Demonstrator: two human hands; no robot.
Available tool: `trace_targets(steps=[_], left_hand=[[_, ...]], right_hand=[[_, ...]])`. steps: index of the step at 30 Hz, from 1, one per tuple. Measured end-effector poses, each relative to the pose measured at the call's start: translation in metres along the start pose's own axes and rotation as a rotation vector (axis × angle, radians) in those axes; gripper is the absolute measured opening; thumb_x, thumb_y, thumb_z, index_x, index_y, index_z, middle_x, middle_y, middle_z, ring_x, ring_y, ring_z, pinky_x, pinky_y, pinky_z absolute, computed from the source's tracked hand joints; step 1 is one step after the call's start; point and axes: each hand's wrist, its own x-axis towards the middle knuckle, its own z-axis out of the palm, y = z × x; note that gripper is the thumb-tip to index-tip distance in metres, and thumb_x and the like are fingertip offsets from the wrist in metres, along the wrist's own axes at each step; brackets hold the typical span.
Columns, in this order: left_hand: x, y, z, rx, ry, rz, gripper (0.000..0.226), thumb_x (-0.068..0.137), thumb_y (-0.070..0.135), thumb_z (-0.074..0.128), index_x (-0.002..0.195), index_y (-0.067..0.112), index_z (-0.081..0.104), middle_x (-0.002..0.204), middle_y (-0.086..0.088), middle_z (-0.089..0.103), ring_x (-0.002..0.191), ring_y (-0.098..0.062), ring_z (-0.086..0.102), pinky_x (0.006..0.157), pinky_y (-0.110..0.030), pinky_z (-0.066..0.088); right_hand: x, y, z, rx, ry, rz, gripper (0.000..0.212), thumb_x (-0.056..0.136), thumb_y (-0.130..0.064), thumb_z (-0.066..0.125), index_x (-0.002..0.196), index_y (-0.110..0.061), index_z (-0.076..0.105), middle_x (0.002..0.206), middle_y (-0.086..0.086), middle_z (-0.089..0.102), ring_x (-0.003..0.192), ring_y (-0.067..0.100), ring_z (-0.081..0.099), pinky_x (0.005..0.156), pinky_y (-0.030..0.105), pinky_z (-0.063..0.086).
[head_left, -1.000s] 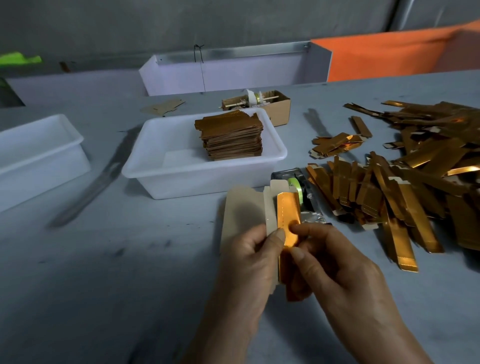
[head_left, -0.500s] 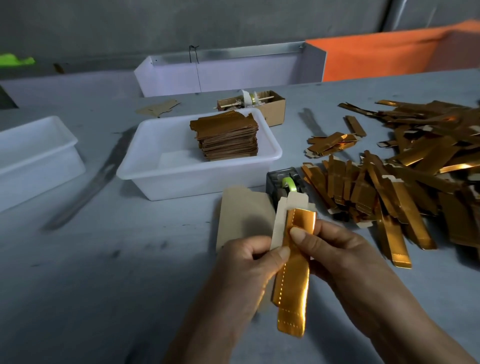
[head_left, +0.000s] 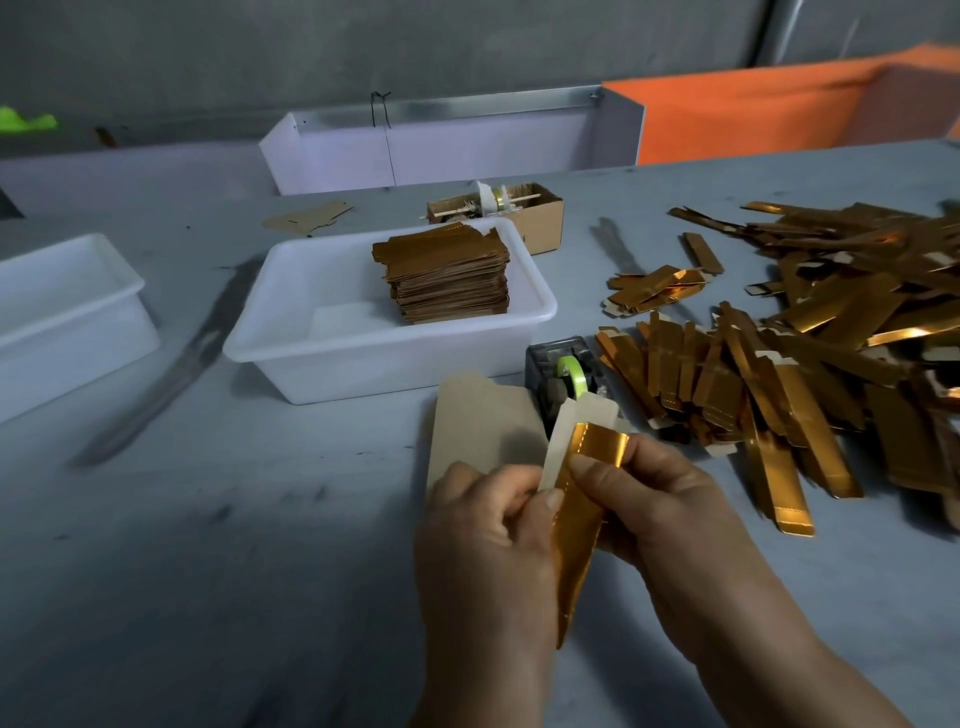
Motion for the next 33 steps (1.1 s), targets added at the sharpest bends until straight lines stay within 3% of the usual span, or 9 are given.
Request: trace_targets(steps=[4, 10, 13, 16, 19, 22, 26, 28, 33], left_hand=[[-0.013, 0.01, 0.011, 0.555, 0.092, 0.397, 0.023, 0.071, 0.003, 0.066, 0.091, 0.004, 0.076, 0.069, -0.009, 0.057, 0.065, -0.029, 0.058, 0.055, -0.041, 0.05], [-0.026, 0.024, 0.019, 0.733, -0.171, 0.342, 0.033, 0.077, 0.004, 0.043, 0.084, 0.002, 0.075, 0.068, -0.008, 0.059, 0.063, -0.025, 0.06, 0.058, -0.035, 0.048], [-0.025, 0.018, 0.016, 0.552, -0.158, 0.331, 0.025, 0.068, 0.007, 0.067, 0.09, 0.012, 0.077, 0.075, 0.0, 0.059, 0.069, -0.017, 0.06, 0.052, -0.025, 0.047], [-0.014, 0.012, 0.008, 0.078, -0.265, -0.037, 0.014, 0.086, 0.022, 0.067, 0.096, 0.031, 0.066, 0.092, 0.018, 0.053, 0.078, -0.001, 0.057, 0.058, -0.01, 0.043], [-0.002, 0.0, 0.0, -0.444, -0.396, -0.441, 0.01, 0.086, 0.018, 0.069, 0.085, 0.026, 0.064, 0.081, 0.004, 0.071, 0.061, -0.006, 0.067, 0.053, -0.017, 0.05], [0.003, -0.003, -0.004, -0.666, -0.5, -0.543, 0.01, 0.081, 0.013, 0.071, 0.073, 0.018, 0.073, 0.07, -0.001, 0.072, 0.063, -0.009, 0.07, 0.058, -0.02, 0.054], [0.001, 0.001, -0.005, -0.823, -0.564, -0.568, 0.015, 0.063, 0.026, 0.073, 0.075, 0.017, 0.076, 0.072, -0.003, 0.07, 0.062, -0.009, 0.067, 0.055, -0.018, 0.051], [0.004, 0.005, -0.003, -0.818, -0.468, -0.565, 0.003, 0.069, 0.017, 0.073, 0.067, 0.018, 0.075, 0.066, -0.005, 0.068, 0.055, -0.008, 0.061, 0.048, -0.016, 0.046], [0.019, -0.007, -0.007, -0.703, -0.164, -0.54, 0.015, 0.085, 0.017, 0.066, 0.072, 0.016, 0.072, 0.066, -0.006, 0.061, 0.059, -0.011, 0.049, 0.05, -0.019, 0.039]], right_hand=[[0.0, -0.002, 0.007, 0.079, 0.012, 0.017, 0.011, 0.085, -0.012, 0.062, 0.091, -0.016, 0.07, 0.082, 0.01, 0.072, 0.073, 0.019, 0.069, 0.059, 0.025, 0.057], [-0.005, -0.001, 0.005, 0.009, 0.005, 0.018, 0.037, 0.07, -0.038, 0.068, 0.09, -0.007, 0.067, 0.081, 0.019, 0.066, 0.069, 0.02, 0.065, 0.06, 0.024, 0.054], [-0.007, -0.002, 0.002, 0.007, 0.054, 0.002, 0.032, 0.064, -0.035, 0.067, 0.085, -0.01, 0.065, 0.081, 0.018, 0.065, 0.065, 0.015, 0.064, 0.053, 0.018, 0.053], [-0.007, -0.002, -0.004, -0.019, 0.037, -0.012, 0.031, 0.063, -0.036, 0.064, 0.084, -0.013, 0.066, 0.08, 0.015, 0.067, 0.076, 0.02, 0.068, 0.055, 0.016, 0.05], [-0.007, -0.003, -0.008, 0.011, 0.006, -0.002, 0.032, 0.06, -0.038, 0.065, 0.081, -0.013, 0.069, 0.079, 0.012, 0.069, 0.081, 0.02, 0.068, 0.068, 0.021, 0.047], [-0.004, -0.002, -0.01, 0.055, -0.021, 0.049, 0.025, 0.066, -0.041, 0.065, 0.074, -0.018, 0.071, 0.073, 0.004, 0.07, 0.079, 0.018, 0.068, 0.079, 0.032, 0.047], [0.004, -0.005, -0.015, 0.058, -0.02, 0.126, 0.035, 0.08, -0.044, 0.058, 0.096, -0.015, 0.068, 0.085, 0.005, 0.072, 0.084, 0.02, 0.069, 0.079, 0.035, 0.054], [0.006, -0.01, -0.018, -0.038, 0.004, 0.072, 0.034, 0.08, -0.049, 0.053, 0.088, -0.02, 0.067, 0.078, -0.002, 0.072, 0.075, 0.011, 0.069, 0.064, 0.023, 0.052], [0.027, -0.025, -0.04, -0.345, 0.195, -0.153, 0.01, 0.088, -0.032, 0.056, 0.084, -0.029, 0.066, 0.085, -0.009, 0.065, 0.086, 0.012, 0.06, 0.071, 0.028, 0.046]])
